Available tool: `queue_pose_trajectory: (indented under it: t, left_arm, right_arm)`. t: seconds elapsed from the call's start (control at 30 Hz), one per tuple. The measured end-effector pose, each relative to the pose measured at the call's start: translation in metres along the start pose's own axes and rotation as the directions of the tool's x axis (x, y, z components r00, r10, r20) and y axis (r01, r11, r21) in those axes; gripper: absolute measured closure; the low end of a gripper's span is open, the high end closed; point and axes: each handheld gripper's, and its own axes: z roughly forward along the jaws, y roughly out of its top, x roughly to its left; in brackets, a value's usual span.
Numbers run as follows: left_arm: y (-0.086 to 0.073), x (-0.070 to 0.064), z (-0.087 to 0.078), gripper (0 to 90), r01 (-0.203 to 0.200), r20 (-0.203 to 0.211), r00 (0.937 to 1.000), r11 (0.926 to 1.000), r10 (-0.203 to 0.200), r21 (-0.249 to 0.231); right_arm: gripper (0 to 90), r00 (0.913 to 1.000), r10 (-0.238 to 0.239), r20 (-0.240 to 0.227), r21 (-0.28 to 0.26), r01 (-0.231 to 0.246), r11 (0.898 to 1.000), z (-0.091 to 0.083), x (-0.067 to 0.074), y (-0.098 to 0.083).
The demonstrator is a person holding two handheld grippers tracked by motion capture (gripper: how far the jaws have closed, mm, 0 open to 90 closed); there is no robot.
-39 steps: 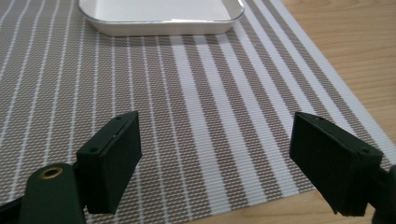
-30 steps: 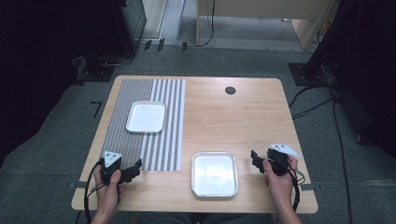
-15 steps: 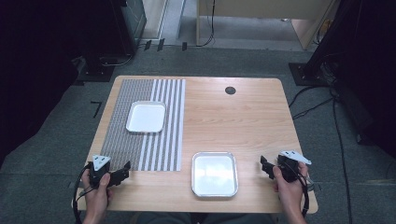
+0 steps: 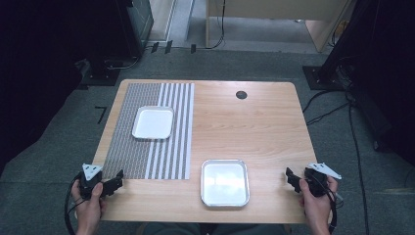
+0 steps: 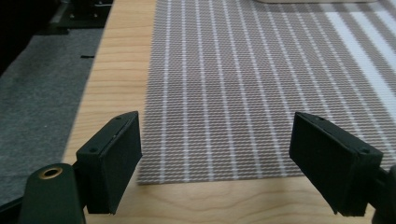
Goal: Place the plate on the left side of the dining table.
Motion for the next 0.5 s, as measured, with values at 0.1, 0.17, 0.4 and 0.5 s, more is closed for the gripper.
queue_pose_trajectory:
  t: [0.1, 0.17, 0.4, 0.5]
  left_arm:
    - [-0.001, 0.005, -0.001, 16.9, -0.007, -0.018, 0.9998, 1.0000, 0.007, 0.005]
    - [-0.002, 0.007, 0.000, 17.0, -0.017, -0.029, 0.9994, 0.9998, 0.017, 0.011]
    - [-0.004, 0.010, 0.001, 16.9, -0.023, -0.032, 0.9992, 0.9991, 0.025, 0.036]
    - [-0.005, 0.011, 0.002, 16.7, -0.010, -0.024, 0.9997, 0.9993, 0.011, 0.036]
  right_arm:
    - [26.1, 0.9999, -0.005, 0.012, 0.003, 0.005, 1.000, -0.001, -0.005, -0.002]
    - [25.4, 0.9996, -0.014, 0.023, 0.003, 0.014, 1.000, -0.002, -0.008, -0.004]
    - [25.1, 0.9994, -0.014, 0.033, -0.003, 0.014, 1.000, -0.006, -0.016, -0.008]
    - [24.7, 0.9983, -0.039, 0.044, -0.002, 0.039, 0.999, -0.006, -0.015, -0.010]
